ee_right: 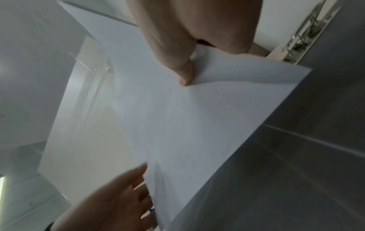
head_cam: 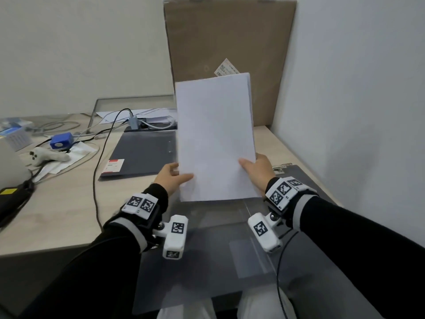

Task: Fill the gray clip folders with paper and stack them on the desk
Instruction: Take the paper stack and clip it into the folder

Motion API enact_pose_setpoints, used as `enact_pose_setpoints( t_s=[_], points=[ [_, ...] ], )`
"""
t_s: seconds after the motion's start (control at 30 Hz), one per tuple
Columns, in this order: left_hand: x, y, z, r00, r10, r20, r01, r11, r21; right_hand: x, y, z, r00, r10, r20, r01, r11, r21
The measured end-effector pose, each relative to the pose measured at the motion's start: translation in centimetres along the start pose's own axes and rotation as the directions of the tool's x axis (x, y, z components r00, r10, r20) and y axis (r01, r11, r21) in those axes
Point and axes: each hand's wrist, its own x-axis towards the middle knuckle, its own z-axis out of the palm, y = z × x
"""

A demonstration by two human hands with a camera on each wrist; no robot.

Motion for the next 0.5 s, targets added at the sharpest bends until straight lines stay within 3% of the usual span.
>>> enact_pose_setpoints(
  t_s=[0.1, 0.17, 0.3, 0.5],
  points=[
    [-1.1, -0.4, -2.0, 0.998, 0.004, -0.064, 0.007, 0.986, 0.168, -0.9, 0.2, -1.5, 0.997, 0.081, 0.015, -0.079, 0.992, -0.096],
    [-1.9, -0.9, -3.3, 0.993, 0.002, -0.115, 0.03, 0.96, 0.278, -2.1, 0.7, -1.8, 0.982, 0.162, 0.093, -0.15, 0.98, -0.13],
    [-3.2, -2.5, -4.8, 0.988, -0.086, -0.124, 0.135, 0.877, 0.461, -4.4, 2.0, -0.4, 0.911, 0.329, 0.249, -0.243, 0.916, -0.319],
    [-4.9, -4.0, -4.6, 0.99, -0.091, -0.11, 0.135, 0.844, 0.519, -7.4, 3.8, 1.4, 0.874, 0.393, 0.285, -0.25, 0.867, -0.431]
  ],
)
